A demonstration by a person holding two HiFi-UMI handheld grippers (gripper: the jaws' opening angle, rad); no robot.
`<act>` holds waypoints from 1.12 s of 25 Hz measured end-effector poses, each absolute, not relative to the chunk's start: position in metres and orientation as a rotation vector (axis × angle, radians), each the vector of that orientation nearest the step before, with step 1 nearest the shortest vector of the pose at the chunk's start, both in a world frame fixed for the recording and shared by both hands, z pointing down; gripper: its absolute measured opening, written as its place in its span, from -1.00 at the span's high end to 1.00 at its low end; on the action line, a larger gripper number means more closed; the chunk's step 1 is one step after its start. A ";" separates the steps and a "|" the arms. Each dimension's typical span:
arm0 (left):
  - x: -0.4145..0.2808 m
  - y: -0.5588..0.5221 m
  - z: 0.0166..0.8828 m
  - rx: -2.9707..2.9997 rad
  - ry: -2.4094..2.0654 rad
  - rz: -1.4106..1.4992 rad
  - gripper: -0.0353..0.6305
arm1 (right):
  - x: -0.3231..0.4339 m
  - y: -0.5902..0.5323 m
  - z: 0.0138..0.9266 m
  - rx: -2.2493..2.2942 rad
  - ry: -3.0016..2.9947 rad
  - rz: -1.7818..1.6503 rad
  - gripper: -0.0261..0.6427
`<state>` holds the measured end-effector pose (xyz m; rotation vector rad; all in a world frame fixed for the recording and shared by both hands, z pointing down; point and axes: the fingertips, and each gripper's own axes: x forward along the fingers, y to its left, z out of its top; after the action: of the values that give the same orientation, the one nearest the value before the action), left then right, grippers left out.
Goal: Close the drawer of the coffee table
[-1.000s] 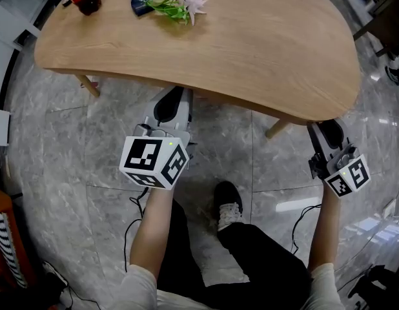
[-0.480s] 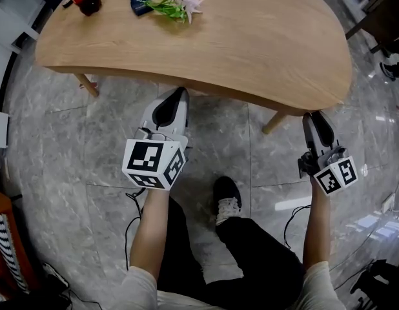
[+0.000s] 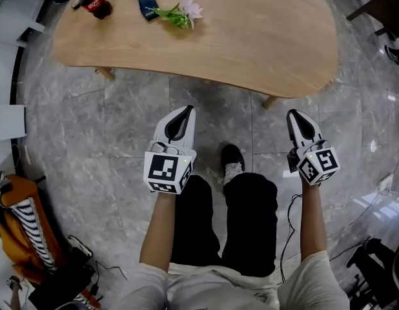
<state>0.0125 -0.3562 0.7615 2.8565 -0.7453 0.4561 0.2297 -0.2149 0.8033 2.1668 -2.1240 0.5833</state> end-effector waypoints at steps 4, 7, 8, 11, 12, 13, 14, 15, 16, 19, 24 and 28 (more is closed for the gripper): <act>-0.014 -0.329 0.688 2.744 -0.766 0.493 0.87 | 0.197 -0.188 0.748 2.177 -2.069 0.761 0.85; -0.024 -0.308 0.616 2.721 -0.734 0.539 0.87 | 0.173 -0.161 0.695 2.191 -2.020 0.876 0.86; -0.027 -0.301 0.595 2.724 -0.717 0.556 0.87 | 0.166 -0.152 0.676 2.207 -2.001 0.901 0.86; -0.045 -0.280 0.541 2.737 -0.682 0.622 0.87 | 0.136 -0.130 0.621 2.238 -1.974 0.941 0.87; -0.052 -0.272 0.523 2.735 -0.679 0.633 0.87 | 0.126 -0.124 0.602 2.232 -1.970 0.935 0.87; -0.060 -0.262 0.506 2.726 -0.675 0.633 0.87 | 0.116 -0.118 0.583 2.224 -1.967 0.928 0.87; -0.066 -0.251 0.490 2.708 -0.666 0.621 0.87 | 0.108 -0.110 0.565 2.222 -1.963 0.923 0.87; -0.070 -0.238 0.475 2.680 -0.650 0.599 0.87 | 0.102 -0.101 0.547 2.226 -1.957 0.920 0.87; -0.072 -0.226 0.460 2.650 -0.628 0.577 0.87 | 0.098 -0.092 0.530 2.237 -1.945 0.919 0.87; -0.078 -0.187 0.423 2.624 -0.576 0.580 0.87 | 0.086 -0.069 0.485 2.269 -1.912 0.930 0.88; -0.090 -0.148 0.370 2.621 -0.579 0.606 0.87 | 0.056 -0.050 0.425 2.225 -1.927 0.906 0.88; -0.113 -0.123 0.325 2.643 -0.564 0.591 0.87 | 0.016 -0.038 0.395 2.192 -1.972 0.933 0.88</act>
<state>-0.1125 -0.1235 0.3251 2.6426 -0.5642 0.5908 0.0165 -0.0384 0.3947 2.1917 -1.9718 0.9327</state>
